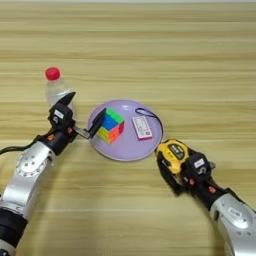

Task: Move the objects on the table

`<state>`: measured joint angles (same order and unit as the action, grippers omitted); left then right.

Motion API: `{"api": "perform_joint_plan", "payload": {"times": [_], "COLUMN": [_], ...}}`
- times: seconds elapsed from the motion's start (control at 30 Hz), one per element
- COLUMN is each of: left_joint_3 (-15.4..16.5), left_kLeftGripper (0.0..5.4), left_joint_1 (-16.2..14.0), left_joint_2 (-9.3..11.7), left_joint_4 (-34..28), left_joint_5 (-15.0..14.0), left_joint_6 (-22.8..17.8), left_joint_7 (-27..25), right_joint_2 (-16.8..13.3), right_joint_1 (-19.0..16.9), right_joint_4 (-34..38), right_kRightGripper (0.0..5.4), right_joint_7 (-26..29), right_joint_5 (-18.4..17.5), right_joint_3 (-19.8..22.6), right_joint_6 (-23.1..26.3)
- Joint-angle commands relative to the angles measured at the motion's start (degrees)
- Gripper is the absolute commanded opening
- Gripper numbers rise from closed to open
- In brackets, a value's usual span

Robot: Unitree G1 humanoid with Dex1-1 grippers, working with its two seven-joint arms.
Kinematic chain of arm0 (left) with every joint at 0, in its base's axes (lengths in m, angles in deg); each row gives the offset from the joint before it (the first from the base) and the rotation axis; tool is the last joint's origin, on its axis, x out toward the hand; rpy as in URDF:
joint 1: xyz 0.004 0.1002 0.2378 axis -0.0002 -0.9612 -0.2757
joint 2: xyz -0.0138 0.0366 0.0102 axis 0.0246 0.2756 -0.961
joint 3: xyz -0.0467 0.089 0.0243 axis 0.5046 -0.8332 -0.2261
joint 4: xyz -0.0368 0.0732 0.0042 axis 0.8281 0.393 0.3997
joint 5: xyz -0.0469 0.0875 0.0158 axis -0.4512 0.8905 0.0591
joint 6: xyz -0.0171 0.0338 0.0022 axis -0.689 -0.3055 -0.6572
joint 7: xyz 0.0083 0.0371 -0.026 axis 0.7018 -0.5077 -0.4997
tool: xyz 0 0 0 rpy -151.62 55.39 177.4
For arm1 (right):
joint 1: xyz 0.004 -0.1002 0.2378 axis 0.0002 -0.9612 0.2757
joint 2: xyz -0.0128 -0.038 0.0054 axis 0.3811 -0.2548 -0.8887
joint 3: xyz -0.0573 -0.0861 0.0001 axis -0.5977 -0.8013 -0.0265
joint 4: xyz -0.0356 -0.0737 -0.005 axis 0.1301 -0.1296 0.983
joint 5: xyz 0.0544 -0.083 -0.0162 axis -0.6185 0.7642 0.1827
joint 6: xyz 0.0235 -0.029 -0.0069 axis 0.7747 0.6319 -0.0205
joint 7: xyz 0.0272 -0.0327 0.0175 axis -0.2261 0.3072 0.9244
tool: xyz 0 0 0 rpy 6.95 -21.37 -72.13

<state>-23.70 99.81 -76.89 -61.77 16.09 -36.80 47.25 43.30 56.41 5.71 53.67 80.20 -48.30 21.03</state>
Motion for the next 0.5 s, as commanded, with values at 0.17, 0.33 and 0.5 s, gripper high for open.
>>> {"api": "perform_joint_plan", "payload": {"times": [0.17,0.33,0.5], "left_joint_3": [0.47,0.51,0.54], "left_kLeftGripper": [5.40,5.40,5.40], "left_joint_1": [0.88,0.87,0.89], "left_joint_2": [0.50,0.53,0.54], "left_joint_4": [0.62,0.60,0.69], "left_joint_5": [-0.07,-0.09,-0.13], "left_joint_6": [-0.02,0.00,0.01], "left_joint_7": [0.44,0.43,0.40], "right_joint_2": [-2.24,-2.85,-1.90], "right_joint_1": [-3.49,-5.79,-5.41], "right_joint_4": [4.90,8.87,9.31], "right_kRightGripper": [4.10,4.09,4.09], "right_joint_7": [5.43,8.06,8.12], "right_joint_5": [-0.69,0.08,0.91], "right_joint_3": [-2.36,-5.61,-8.57], "right_joint_6": [0.72,1.32,1.80]}}
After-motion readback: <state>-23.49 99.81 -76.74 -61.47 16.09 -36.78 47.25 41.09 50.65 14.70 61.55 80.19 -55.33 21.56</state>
